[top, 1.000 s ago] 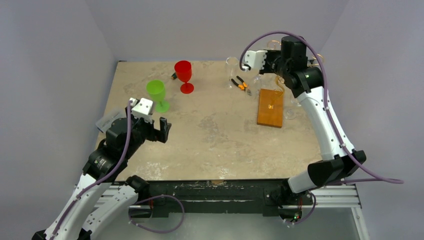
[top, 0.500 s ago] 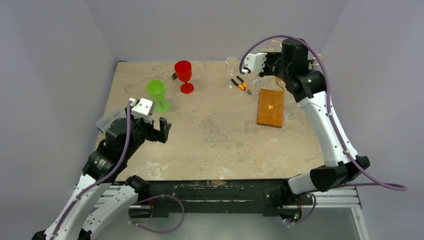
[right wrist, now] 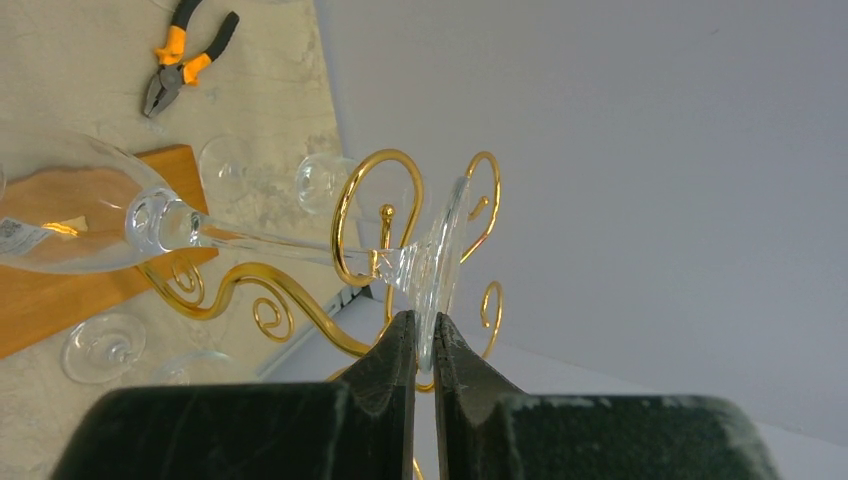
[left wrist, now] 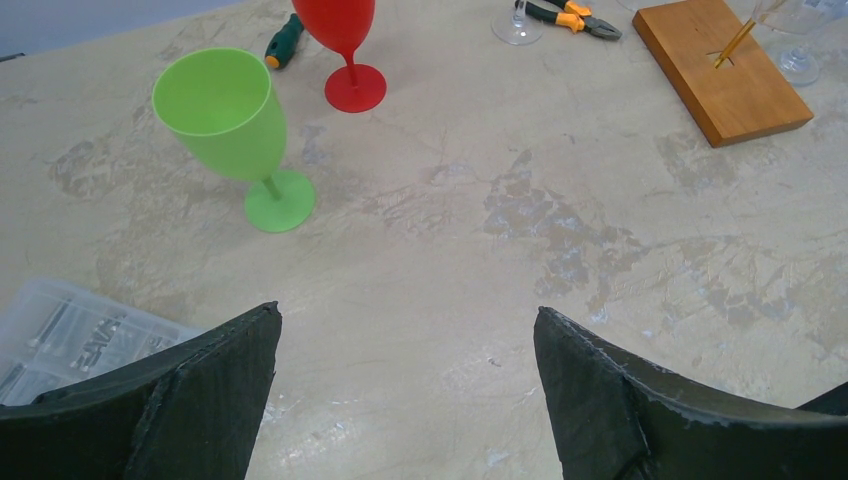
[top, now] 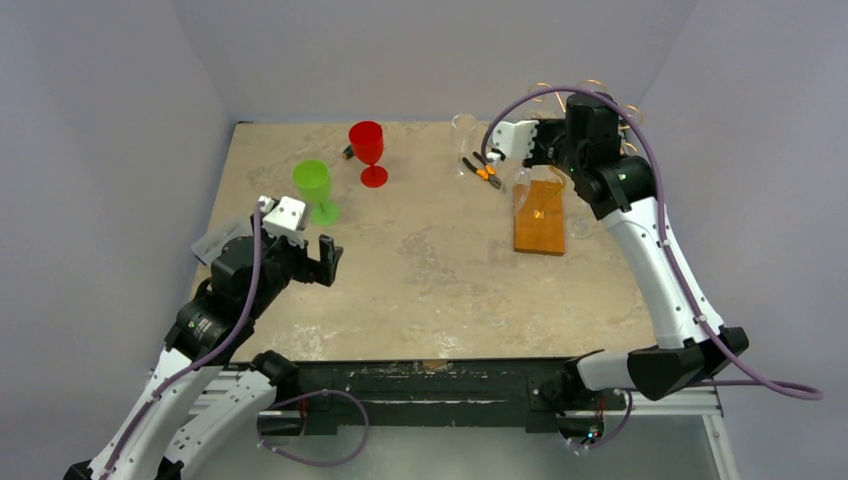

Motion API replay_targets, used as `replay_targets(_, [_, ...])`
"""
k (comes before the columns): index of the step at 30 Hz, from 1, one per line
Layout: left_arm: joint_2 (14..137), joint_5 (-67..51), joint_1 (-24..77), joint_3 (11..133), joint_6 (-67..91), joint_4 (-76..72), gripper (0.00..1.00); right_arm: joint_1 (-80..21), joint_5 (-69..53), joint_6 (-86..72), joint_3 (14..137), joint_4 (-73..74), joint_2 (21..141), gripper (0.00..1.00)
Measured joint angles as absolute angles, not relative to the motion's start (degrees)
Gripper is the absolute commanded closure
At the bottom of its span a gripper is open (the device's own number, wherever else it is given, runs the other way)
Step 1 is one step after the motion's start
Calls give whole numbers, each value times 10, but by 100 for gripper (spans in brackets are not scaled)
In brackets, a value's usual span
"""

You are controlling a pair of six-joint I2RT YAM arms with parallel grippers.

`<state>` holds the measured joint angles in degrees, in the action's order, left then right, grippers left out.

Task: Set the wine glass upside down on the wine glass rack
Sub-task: Turn the wine glass upside down at the wine rack.

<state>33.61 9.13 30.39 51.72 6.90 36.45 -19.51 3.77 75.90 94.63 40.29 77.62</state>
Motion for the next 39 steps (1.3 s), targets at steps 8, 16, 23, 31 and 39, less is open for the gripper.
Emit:
replay_targets(8, [335, 91, 304, 517, 69, 364, 7, -195, 39, 757, 945, 409, 777, 89])
replay_targets(16, [335, 91, 304, 517, 69, 364, 7, -196, 35, 756, 945, 434, 778, 84])
replay_targets(23, [335, 91, 304, 517, 69, 364, 7, -196, 34, 756, 950, 447, 783, 78])
replay_targets(31, [335, 91, 304, 517, 69, 364, 7, -196, 28, 757, 960, 463, 784, 66])
replay_targets(39, [335, 91, 304, 516, 69, 364, 7, -196, 17, 754, 970, 467, 783, 53])
